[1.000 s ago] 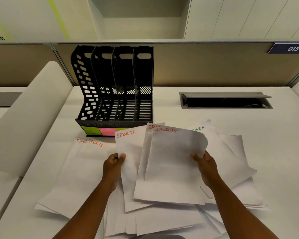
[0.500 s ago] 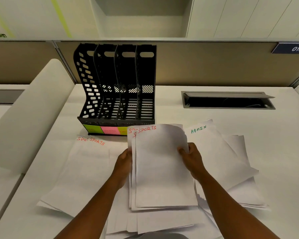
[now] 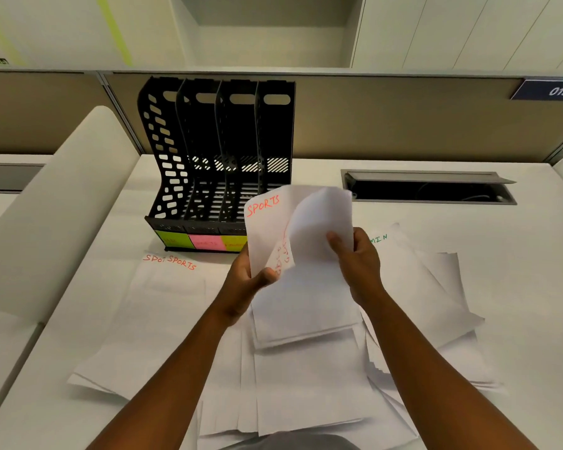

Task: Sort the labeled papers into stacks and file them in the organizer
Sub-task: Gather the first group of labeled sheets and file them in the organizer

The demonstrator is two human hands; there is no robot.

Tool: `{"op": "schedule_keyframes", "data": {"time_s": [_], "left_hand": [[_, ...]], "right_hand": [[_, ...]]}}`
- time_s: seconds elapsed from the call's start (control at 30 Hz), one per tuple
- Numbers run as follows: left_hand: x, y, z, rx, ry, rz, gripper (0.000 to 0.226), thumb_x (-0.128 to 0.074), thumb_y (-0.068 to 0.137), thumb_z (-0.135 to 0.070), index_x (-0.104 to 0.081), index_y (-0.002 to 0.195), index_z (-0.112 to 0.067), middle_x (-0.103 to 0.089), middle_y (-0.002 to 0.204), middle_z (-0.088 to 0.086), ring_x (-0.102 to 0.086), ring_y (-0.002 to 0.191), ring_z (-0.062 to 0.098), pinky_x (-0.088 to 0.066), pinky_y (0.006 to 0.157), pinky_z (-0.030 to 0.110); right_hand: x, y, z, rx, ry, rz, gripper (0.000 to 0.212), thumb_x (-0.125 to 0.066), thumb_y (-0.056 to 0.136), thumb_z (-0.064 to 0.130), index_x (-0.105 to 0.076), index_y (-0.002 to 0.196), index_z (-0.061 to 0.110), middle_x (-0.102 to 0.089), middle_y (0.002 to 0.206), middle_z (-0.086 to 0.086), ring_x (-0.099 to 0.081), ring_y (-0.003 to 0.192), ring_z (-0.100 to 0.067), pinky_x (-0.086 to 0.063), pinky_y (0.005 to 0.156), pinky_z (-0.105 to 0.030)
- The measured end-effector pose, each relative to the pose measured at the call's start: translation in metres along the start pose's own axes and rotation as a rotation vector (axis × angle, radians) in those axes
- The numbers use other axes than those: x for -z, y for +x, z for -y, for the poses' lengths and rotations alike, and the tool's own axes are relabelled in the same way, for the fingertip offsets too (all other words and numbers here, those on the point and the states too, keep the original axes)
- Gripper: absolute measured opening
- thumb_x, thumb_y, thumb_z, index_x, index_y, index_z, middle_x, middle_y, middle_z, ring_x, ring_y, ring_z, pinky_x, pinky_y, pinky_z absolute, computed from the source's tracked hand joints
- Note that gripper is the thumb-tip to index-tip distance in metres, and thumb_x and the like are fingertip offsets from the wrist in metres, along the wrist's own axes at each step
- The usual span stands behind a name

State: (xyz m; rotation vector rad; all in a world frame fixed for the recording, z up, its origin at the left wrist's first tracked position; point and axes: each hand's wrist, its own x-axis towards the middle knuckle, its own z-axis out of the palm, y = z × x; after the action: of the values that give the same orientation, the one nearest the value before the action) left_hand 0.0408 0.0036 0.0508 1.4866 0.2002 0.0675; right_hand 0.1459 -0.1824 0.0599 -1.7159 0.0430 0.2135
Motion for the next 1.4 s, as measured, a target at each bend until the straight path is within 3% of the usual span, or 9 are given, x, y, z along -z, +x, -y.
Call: {"op": "schedule_keyframes", "data": {"time_s": [0.2,0.33,0.4,0.5,0.6,0.8,1.1,1.27,1.4], "left_hand": [[0.013,0.0,-0.011,-0.056,-0.148,0.081,0.115,-0.059,0.059,-0.084,-0.032,0.149,-0.017,-0.05,0.145,0.006,-0.048,0.134,0.025,-0.047,0.103,0.046],[0.023,-0.007,0.002,0.048,0.017,-0.028,0.112,-0.059,0.056,-0.087,-0.039,0.146,-0.023,-0.053,0.143,0.0,-0.048,0.134,0.018,-0.037,0.111,0.047],[0.021,-0.011,0.006,0.091,0.135,-0.11,0.091,-0.069,0.064,-0.074,-0.047,0.139,-0.028,-0.062,0.131,-0.011,-0.057,0.121,0.007,-0.045,0.103,0.033],[0.016,-0.012,0.018,0.162,0.078,-0.314,0.043,-0.074,0.081,-0.037,-0.061,0.12,-0.024,-0.071,0.112,-0.005,-0.068,0.104,0.018,-0.058,0.079,0.026],[0.018,-0.011,0.024,0.214,0.006,-0.391,0.027,-0.069,0.087,-0.033,-0.063,0.112,-0.025,-0.072,0.106,-0.003,-0.07,0.095,0.016,-0.057,0.067,0.02],[0.041,-0.004,0.036,0.27,0.085,-0.45,0.029,-0.049,0.097,-0.044,-0.061,0.105,-0.019,-0.066,0.09,-0.001,-0.061,0.08,0.014,-0.049,0.069,0.022],[0.162,-0.02,0.087,0.497,0.8,-0.83,0.043,-0.071,0.085,-0.032,-0.057,0.122,-0.016,-0.059,0.127,0.013,-0.05,0.119,0.033,-0.045,0.096,0.045],[0.193,-0.033,0.085,0.638,0.945,-0.79,0.081,-0.08,0.071,-0.049,-0.045,0.137,-0.017,-0.048,0.141,0.013,-0.038,0.134,0.034,-0.039,0.103,0.054],[0.197,-0.038,0.088,0.651,1.018,-0.732,0.078,-0.079,0.07,-0.053,-0.049,0.135,-0.02,-0.046,0.14,0.013,-0.042,0.131,0.034,-0.041,0.1,0.053]], "right_hand": [[-0.001,-0.001,0.011,0.027,0.023,-0.052,0.027,-0.063,0.09,0.036,-0.055,0.108,0.017,-0.062,0.096,0.006,-0.06,0.085,-0.008,-0.047,0.062,-0.018],[-0.001,0.003,0.005,0.003,-0.055,-0.069,0.033,-0.061,0.091,0.036,-0.054,0.112,0.012,-0.06,0.105,0.0,-0.059,0.09,-0.018,-0.045,0.061,-0.019],[-0.002,0.002,0.002,-0.028,-0.086,-0.043,0.034,-0.061,0.091,0.038,-0.053,0.113,0.013,-0.06,0.107,-0.002,-0.058,0.092,-0.019,-0.045,0.062,-0.02],[-0.003,-0.002,-0.005,-0.073,-0.114,0.082,0.037,-0.063,0.089,0.04,-0.053,0.115,0.016,-0.06,0.108,0.0,-0.059,0.091,-0.016,-0.046,0.063,-0.021],[-0.002,-0.008,-0.019,-0.116,-0.117,0.225,0.045,-0.067,0.087,0.036,-0.052,0.126,0.02,-0.062,0.113,0.001,-0.062,0.099,-0.019,-0.051,0.071,-0.027],[0.0,-0.009,-0.04,-0.09,-0.211,0.224,0.049,-0.062,0.076,0.041,-0.057,0.12,0.021,-0.067,0.106,-0.005,-0.064,0.093,-0.026,-0.054,0.075,-0.036],[-0.005,-0.009,-0.059,-0.104,-0.189,0.232,0.034,-0.066,0.088,0.027,-0.058,0.121,0.024,-0.068,0.105,0.0,-0.065,0.093,-0.021,-0.051,0.068,-0.028],[-0.015,-0.016,-0.063,-0.12,-0.185,0.264,0.034,-0.065,0.089,0.028,-0.058,0.123,0.026,-0.068,0.107,0.0,-0.065,0.093,-0.018,-0.052,0.068,-0.026],[-0.019,-0.017,-0.065,-0.138,-0.206,0.279,0.028,-0.063,0.09,0.026,-0.06,0.118,0.025,-0.069,0.101,0.001,-0.065,0.086,-0.014,-0.05,0.062,-0.024]]}}
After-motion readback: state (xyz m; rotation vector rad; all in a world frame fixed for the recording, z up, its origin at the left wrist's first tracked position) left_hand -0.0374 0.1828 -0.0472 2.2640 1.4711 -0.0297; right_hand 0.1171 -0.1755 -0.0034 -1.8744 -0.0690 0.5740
